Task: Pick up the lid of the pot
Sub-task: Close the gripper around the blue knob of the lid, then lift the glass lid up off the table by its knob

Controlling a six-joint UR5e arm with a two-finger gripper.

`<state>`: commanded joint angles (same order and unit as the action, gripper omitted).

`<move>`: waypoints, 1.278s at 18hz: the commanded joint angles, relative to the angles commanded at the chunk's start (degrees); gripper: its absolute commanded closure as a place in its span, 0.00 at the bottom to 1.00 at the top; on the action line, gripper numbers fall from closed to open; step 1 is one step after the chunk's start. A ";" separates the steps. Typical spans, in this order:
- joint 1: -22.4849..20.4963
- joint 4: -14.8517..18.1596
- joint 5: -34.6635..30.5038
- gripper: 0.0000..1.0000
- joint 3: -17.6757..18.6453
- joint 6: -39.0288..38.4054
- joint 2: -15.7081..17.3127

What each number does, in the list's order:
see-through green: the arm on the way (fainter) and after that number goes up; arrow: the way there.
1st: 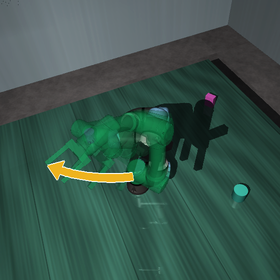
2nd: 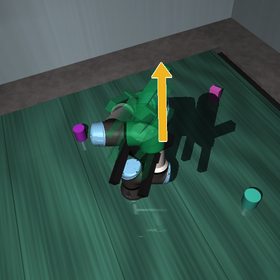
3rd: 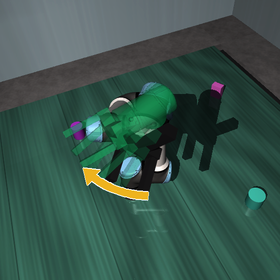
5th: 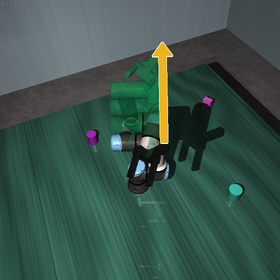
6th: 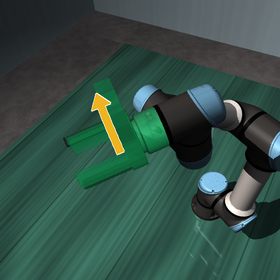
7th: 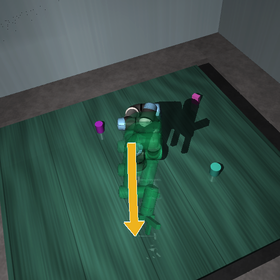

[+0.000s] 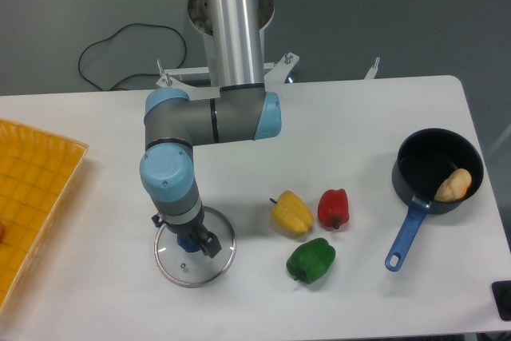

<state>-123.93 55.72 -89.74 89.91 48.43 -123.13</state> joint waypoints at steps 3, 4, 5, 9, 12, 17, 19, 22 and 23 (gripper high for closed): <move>0.00 0.00 0.00 0.01 0.00 0.09 0.00; 0.26 0.00 0.00 0.04 0.00 0.09 0.00; 0.35 0.00 0.00 0.06 0.00 0.09 0.00; 0.35 0.00 0.00 0.26 0.00 0.26 -0.09; 0.44 0.00 0.09 0.30 0.00 0.26 -0.44; 0.44 0.09 0.09 0.38 0.00 0.53 -0.35; 0.35 0.09 0.09 0.41 0.00 0.53 -0.18; 0.35 0.17 0.09 0.44 0.00 0.62 0.17; 0.35 0.18 0.09 0.44 0.00 0.62 0.35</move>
<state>-123.57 55.90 -89.65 89.91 49.04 -122.78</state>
